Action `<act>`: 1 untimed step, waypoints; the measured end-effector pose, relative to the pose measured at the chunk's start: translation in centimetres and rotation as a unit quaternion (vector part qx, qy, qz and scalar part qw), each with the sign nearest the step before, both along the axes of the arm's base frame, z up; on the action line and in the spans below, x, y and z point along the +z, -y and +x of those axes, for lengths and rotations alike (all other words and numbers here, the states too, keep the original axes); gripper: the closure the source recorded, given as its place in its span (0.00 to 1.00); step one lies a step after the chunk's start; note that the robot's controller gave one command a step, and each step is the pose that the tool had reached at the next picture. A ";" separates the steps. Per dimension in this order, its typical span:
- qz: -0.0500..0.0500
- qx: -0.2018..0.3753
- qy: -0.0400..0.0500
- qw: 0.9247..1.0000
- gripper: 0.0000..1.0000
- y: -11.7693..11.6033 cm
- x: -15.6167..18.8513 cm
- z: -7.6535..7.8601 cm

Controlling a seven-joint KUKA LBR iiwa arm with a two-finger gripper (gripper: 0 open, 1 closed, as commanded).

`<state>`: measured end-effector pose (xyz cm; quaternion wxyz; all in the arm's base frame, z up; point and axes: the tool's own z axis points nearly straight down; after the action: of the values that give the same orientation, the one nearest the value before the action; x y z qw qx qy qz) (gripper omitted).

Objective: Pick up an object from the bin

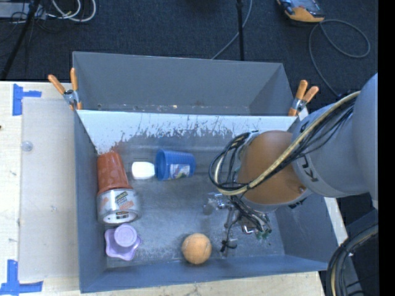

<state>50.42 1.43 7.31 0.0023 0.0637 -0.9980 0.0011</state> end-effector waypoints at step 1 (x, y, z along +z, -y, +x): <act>0.002 -0.035 0.002 0.999 0.00 -4.4 -0.1 0.9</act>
Offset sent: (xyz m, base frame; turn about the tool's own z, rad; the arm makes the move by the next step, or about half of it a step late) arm -0.0181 0.0605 -0.0031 -0.1748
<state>51.30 5.78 7.19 0.0003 0.0290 -0.9996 -0.0005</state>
